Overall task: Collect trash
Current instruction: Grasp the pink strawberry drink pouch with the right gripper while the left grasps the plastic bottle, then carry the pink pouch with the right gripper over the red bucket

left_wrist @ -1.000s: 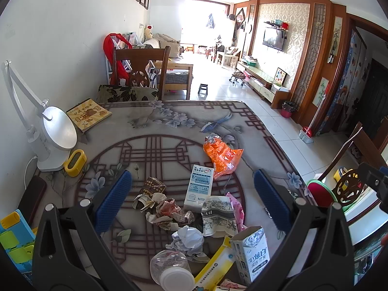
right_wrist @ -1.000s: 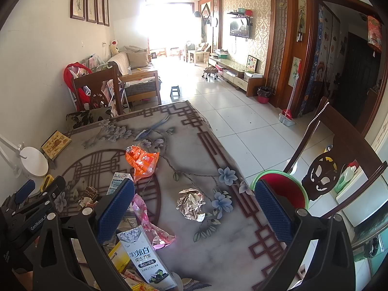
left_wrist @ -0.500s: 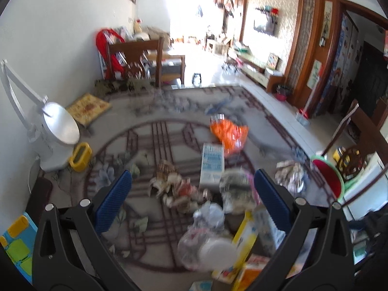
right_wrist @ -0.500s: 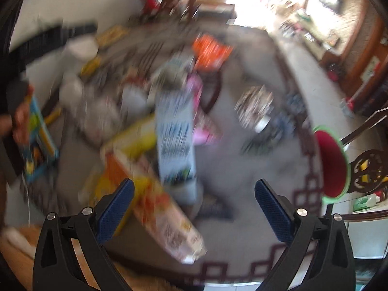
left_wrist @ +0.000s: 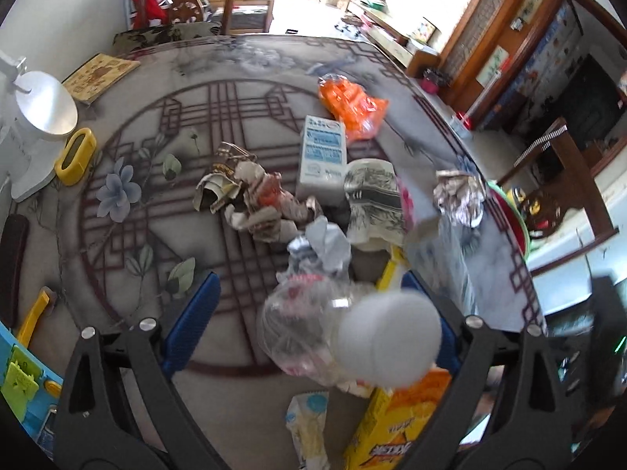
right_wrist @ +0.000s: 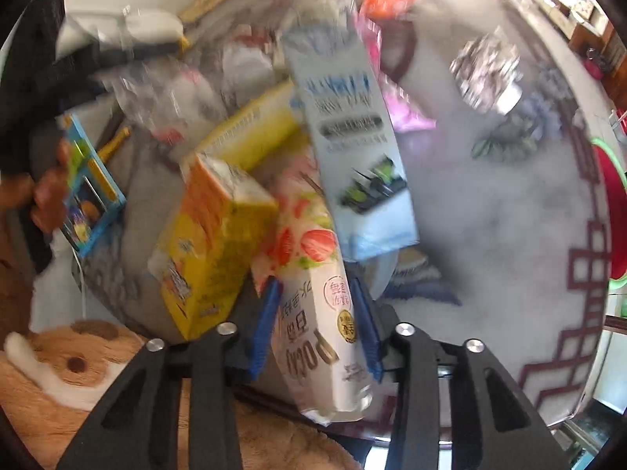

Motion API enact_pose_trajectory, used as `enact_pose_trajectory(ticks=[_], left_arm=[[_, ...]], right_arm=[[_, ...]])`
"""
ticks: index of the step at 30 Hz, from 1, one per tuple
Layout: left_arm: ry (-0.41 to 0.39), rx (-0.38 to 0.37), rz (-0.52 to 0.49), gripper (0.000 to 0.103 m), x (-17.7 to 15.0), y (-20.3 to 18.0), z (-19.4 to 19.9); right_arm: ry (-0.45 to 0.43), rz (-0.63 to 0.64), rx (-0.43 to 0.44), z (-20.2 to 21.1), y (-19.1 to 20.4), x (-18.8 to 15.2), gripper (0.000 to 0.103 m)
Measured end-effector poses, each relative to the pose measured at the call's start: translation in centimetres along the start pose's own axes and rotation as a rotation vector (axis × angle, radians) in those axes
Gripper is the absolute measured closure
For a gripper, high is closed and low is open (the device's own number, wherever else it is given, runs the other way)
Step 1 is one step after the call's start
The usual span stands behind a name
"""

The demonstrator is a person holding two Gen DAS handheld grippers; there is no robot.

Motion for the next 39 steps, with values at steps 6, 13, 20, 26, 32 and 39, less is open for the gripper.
enact_pose_trajectory(ticks=[6, 13, 20, 26, 32, 39], left_arm=[[-0.012, 0.03, -0.053, 0.023, -1.0, -0.5, 0.1], [-0.056, 0.016, -0.023, 0.052, 0.3, -0.1, 0.8], [-0.126, 0.083, 0.018, 0.053, 2.2, 0.8, 3.0], [-0.217, 0.106, 0.038, 0.054, 4.7, 0.0, 5.1], [-0.24, 0.075, 0.05, 0.054, 6.8, -2.3, 4.7], [-0.219, 0.061, 0.075, 0.054, 6.9, -4.1, 3.3]], right_arm=[[-0.092, -0.079, 0.051, 2.3, -0.2, 2.7, 0.077], [-0.172, -0.06, 0.112, 5.1, 1.3, 4.5, 0.078], [-0.27, -0.094, 0.146, 8.7, 0.0, 6.8, 0.079], [-0.312, -0.155, 0.16, 10.7, -3.9, 8.5, 0.086], [-0.161, -0.12, 0.051, 6.9, -7.6, 8.6, 0.088], [-0.045, 0.082, -0.036, 5.8, -8.5, 5.5, 0.021]])
Point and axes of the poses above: each gripper's, at about its wrist camera, not at the fingertips, and z roughly against the way its jaws point, y to its left, x to its top, the point moved 4 cm from there along -z, roughly the way its jaws point, and after that the axes turned 9 degrees about -z, right-handed, at the moved point
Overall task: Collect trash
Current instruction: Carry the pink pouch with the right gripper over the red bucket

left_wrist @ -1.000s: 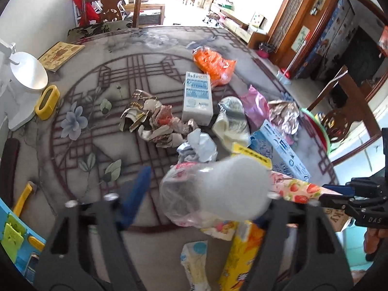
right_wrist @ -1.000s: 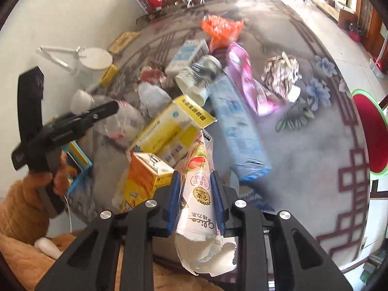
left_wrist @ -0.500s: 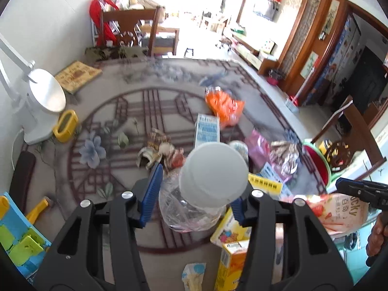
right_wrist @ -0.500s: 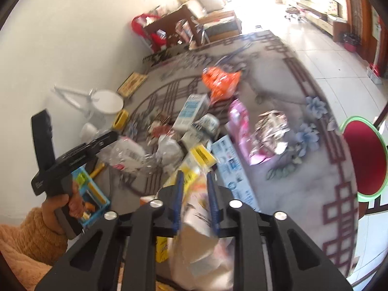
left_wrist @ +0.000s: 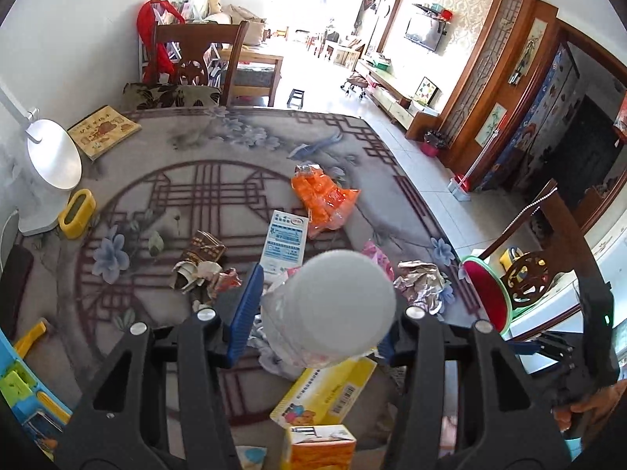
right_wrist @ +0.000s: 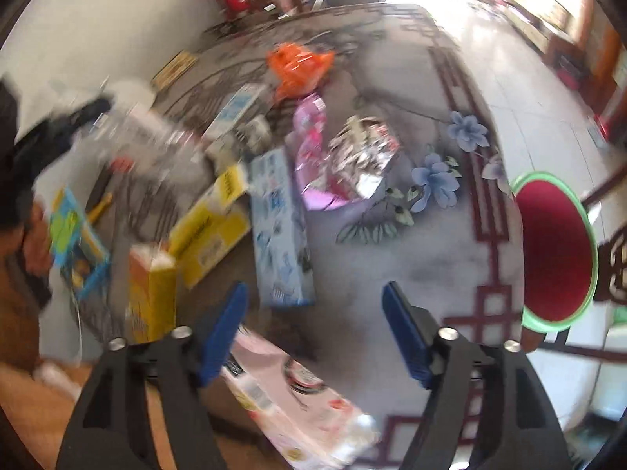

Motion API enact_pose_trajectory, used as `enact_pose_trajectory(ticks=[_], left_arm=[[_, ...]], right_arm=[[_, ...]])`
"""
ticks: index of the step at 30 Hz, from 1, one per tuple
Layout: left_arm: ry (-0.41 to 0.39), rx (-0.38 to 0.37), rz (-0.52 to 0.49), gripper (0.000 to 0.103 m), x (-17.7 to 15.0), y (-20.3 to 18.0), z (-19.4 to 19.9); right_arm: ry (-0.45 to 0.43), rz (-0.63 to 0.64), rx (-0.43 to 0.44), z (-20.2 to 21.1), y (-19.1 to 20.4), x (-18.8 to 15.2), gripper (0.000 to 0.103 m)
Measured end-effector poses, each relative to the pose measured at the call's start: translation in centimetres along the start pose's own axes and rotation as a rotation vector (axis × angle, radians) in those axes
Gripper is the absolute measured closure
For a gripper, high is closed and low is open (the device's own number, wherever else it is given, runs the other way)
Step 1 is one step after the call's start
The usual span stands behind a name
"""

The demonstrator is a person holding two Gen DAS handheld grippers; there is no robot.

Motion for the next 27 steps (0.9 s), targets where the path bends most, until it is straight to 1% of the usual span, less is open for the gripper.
enact_pose_trajectory(ticks=[1, 2, 4, 5, 8, 11, 12, 14, 15, 16, 17, 18, 21, 24, 26, 27], left_arm=[[0.001, -0.001, 0.006, 0.054, 0.0, -0.2, -0.2], [0.001, -0.002, 0.012, 0.054, 0.0, -0.4, -0.3], [0.0, -0.004, 0.016, 0.054, -0.2, -0.6, -0.5], [0.0, -0.005, 0.015, 0.054, -0.2, -0.8, -0.5], [-0.001, 0.001, 0.017, 0.054, -0.4, -1.2, -0.5], [0.002, -0.001, 0.026, 0.054, -0.5, -1.3, -0.6], [0.003, -0.001, 0.026, 0.054, -0.5, -1.2, -0.7], [0.001, 0.001, 0.02, 0.054, -0.5, -1.3, -0.7], [0.002, 0.0, 0.02, 0.054, -0.4, -1.3, -0.8], [0.003, -0.001, 0.018, 0.054, -0.5, -1.4, -0.8], [0.005, -0.003, 0.017, 0.054, -0.4, -1.5, -1.0], [0.008, -0.006, 0.015, 0.054, -0.4, -1.6, -1.1], [0.015, -0.019, 0.002, 0.055, -0.2, -2.1, -1.5], [0.016, -0.031, -0.013, 0.055, 0.1, -2.8, -1.8], [0.014, -0.039, -0.02, 0.055, 0.5, -3.4, -2.0], [0.012, -0.043, -0.022, 0.055, 0.7, -3.7, -2.0]], right_arm=[[0.03, 0.034, -0.002, -0.4, 0.2, -0.6, 0.019], [0.078, 0.073, 0.004, -1.1, 0.6, -1.5, 0.018], [0.154, 0.133, 0.013, -2.4, 1.7, -3.1, 0.018], [0.177, 0.156, 0.016, -2.9, 2.2, -3.9, 0.018], [0.266, 0.222, 0.06, -5.0, 4.2, -6.3, 0.018], [0.325, 0.23, 0.114, -6.3, 5.5, -7.5, 0.018], [0.349, 0.208, 0.146, -6.8, 5.5, -7.8, 0.018], [0.389, 0.15, 0.181, -7.6, 4.9, -8.0, 0.019], [0.404, 0.141, 0.182, -7.8, 4.7, -7.9, 0.021], [0.415, 0.143, 0.175, -8.0, 4.7, -8.0, 0.031], [0.424, 0.153, 0.159, -8.3, 4.7, -8.3, 0.049], [0.429, 0.153, 0.171, -8.2, 4.8, -8.4, 0.055], [0.395, 0.162, 0.174, -7.5, 5.3, -8.0, 0.057], [0.315, 0.104, 0.229, -5.3, 4.5, -6.2, 0.058], [0.249, 0.062, 0.246, -3.2, 3.2, -4.7, 0.058], [0.199, 0.029, 0.251, -1.7, 2.0, -3.5, 0.058]])
Point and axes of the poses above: each gripper's, at about its wrist camera, not at the fingertips, and z roughly against the way its jaws point, y to its left, x to its top, the point moved 4 cm from there along -z, roughly the way its jaws point, and after that the axes turned 9 degrees about -z, right-handed, at the moved point
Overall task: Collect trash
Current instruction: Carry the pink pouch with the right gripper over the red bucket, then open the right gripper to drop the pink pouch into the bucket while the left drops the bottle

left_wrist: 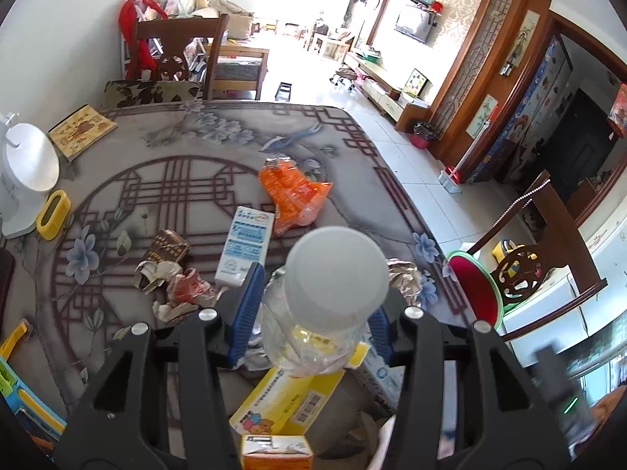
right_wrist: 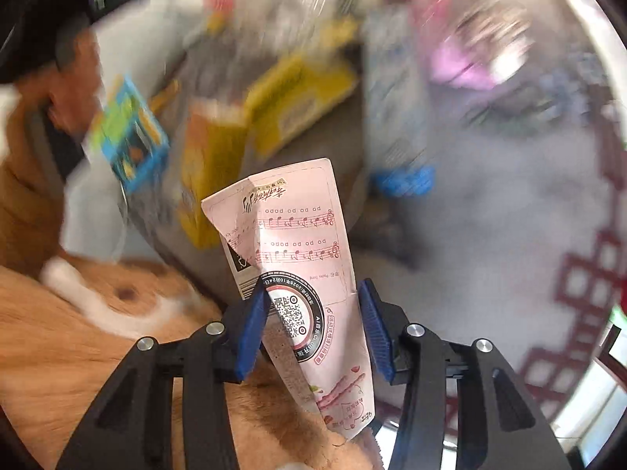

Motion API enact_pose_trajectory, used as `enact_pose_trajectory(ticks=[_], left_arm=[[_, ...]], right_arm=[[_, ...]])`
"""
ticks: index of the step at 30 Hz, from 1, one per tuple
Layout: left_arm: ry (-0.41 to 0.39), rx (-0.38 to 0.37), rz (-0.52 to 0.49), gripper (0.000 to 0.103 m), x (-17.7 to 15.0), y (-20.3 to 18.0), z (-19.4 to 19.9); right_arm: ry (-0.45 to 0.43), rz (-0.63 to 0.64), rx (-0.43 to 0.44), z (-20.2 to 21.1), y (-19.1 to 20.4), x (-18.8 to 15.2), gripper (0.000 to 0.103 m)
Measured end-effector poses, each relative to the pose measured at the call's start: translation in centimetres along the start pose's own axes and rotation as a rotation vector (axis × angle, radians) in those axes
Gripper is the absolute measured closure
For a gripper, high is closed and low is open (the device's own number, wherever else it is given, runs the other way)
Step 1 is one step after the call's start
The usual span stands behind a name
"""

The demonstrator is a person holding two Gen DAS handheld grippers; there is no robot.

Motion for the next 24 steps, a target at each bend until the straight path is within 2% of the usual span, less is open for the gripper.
enact_pose_trajectory(ticks=[1, 3, 5, 8, 11, 15, 16, 17, 19, 24], left_arm=[[-0.003, -0.005, -0.003, 0.055, 0.2, -0.4, -0.1], [-0.01, -0.015, -0.007, 0.056, 0.6, -1.2, -0.3], [-0.013, -0.027, -0.014, 0.056, 1.0, -2.2, -0.6], [-0.015, -0.043, -0.024, 0.056, 1.4, -3.9, -1.1], [-0.009, -0.067, -0.041, 0.056, 2.0, -6.4, -1.9], [-0.002, -0.106, -0.081, 0.056, 3.1, -9.9, -3.1], [-0.001, -0.119, -0.091, 0.056, 3.4, -10.8, -3.5], [0.001, -0.143, -0.108, 0.056, 3.8, -12.3, -4.2], [0.005, -0.179, -0.133, 0.056, 4.5, -14.5, -5.1], [0.027, -0.295, -0.224, 0.056, 5.9, -22.2, -9.2]], right_arm=[[-0.058, -0.03, -0.01, 2.0, -1.2, 0.8, 0.058], [-0.171, -0.107, -0.093, 5.4, -4.8, 2.3, 0.057], [-0.244, -0.21, -0.157, 7.7, -8.9, 3.2, 0.057], [-0.368, -0.451, -0.266, 11.4, -18.0, 3.9, 0.057], [-0.396, -0.572, -0.341, 12.4, -23.8, 4.0, 0.057], [-0.43, -0.657, -0.405, 12.6, -28.2, 3.8, 0.053], [-0.44, -0.681, -0.403, 12.8, -29.0, 3.7, 0.046], [-0.456, -0.706, -0.387, 13.4, -29.6, 3.3, 0.04], [-0.507, -0.747, -0.338, 14.4, -29.8, 2.4, 0.035], [-0.572, -0.794, -0.304, 15.6, -29.0, 1.0, 0.028]])
Point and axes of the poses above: each gripper's, at about its wrist camera, not at the fingertips, and z roughly against the way its jaws point, y to its left, x to its top, the point moved 4 cm from there along -z, roughly the way its jaws point, and after that the axes turned 9 degrees about -z, right-handed, at the moved point
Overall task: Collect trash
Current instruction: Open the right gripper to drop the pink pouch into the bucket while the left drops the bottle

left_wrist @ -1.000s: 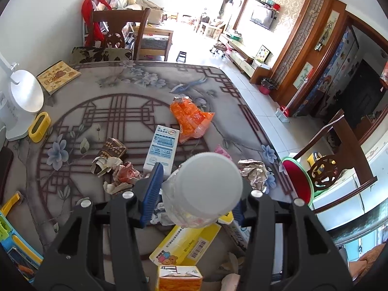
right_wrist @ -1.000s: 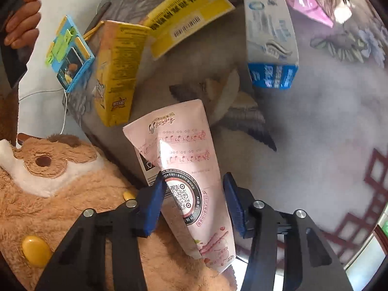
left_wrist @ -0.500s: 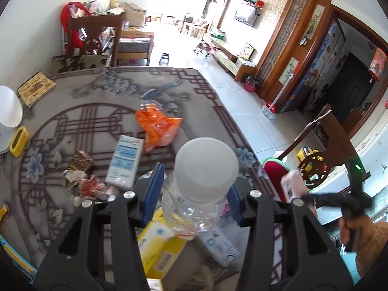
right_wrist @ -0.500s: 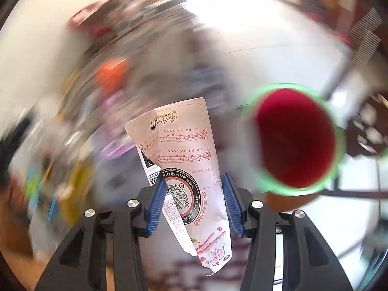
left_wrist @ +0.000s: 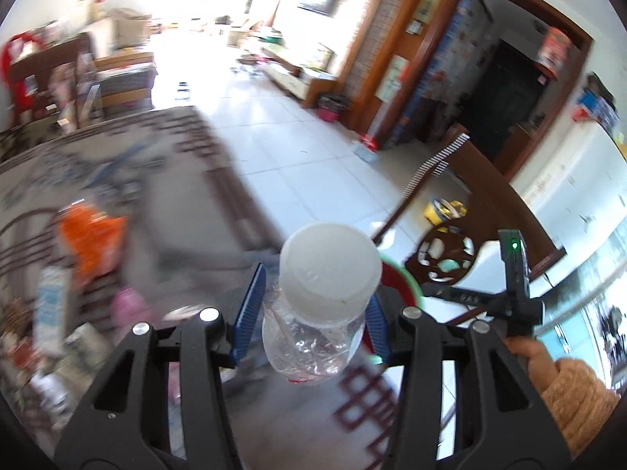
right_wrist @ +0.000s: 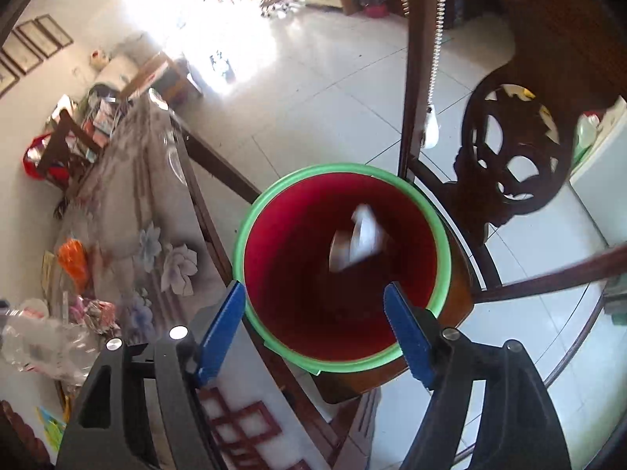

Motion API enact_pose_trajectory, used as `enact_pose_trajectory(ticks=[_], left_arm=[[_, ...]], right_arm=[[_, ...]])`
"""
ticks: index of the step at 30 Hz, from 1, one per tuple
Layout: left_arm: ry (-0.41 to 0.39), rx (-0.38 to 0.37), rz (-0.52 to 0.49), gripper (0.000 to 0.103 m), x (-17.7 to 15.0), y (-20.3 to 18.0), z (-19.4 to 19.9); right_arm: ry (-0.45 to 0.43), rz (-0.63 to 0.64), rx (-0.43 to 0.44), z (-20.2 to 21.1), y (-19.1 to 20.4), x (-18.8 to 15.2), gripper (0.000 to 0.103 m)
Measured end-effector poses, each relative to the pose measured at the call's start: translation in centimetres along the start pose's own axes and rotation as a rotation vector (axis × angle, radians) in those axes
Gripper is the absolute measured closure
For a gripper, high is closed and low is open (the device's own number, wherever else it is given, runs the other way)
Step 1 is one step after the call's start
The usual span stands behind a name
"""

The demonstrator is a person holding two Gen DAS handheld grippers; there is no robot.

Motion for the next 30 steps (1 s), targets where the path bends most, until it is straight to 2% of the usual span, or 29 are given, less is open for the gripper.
enact_pose_trajectory(ticks=[3, 8, 13, 14, 15, 17, 21, 25, 30], left_arm=[[0.017, -0.056, -0.051, 0.057, 1.3, -2.9, -3.6], [0.058, -0.124, -0.119, 0.057, 2.7, -7.1, -9.2], [0.083, -0.144, -0.158, 0.056, 2.8, -9.0, -11.6], [0.088, -0.145, -0.16, 0.053, 2.8, -9.2, -12.0], [0.09, -0.144, -0.16, 0.045, 2.7, -9.0, -12.0], [0.073, -0.134, -0.154, 0.038, 2.6, -8.6, -11.5], [0.058, -0.113, -0.136, 0.038, 2.3, -7.4, -9.4], [0.034, -0.075, -0.103, 0.038, 1.4, -5.2, -5.6], [0.007, -0.007, -0.072, 0.035, -1.3, -1.7, 0.0]], right_arm=[[0.003, -0.025, 0.022, 0.5, -1.1, 0.2, 0.026], [-0.005, -0.005, -0.012, 1.2, -2.4, -0.1, 0.026], [-0.011, -0.009, -0.024, 1.6, -3.2, -0.6, 0.026], [-0.009, -0.011, -0.022, 1.6, -3.2, -0.8, 0.026], [-0.007, -0.013, -0.019, 1.7, -3.2, -0.9, 0.026], [-0.004, -0.012, -0.015, 1.8, -2.9, -1.4, 0.026], [-0.001, 0.002, -0.005, 2.2, -1.7, -2.3, 0.026], [-0.003, 0.039, 0.008, 2.7, 0.5, -3.7, 0.025], [0.008, 0.102, 0.032, 2.8, 4.2, -6.1, 0.025]])
Point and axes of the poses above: each gripper's, at about its wrist camera, not at the fingertips, and z roughly against the way its jaws point, y to its left, x to its top, the point moved 4 cm from there along -z, roughly the way its jaws point, and after that the axes turned 9 degrees about -z, right-handed, at the moved point
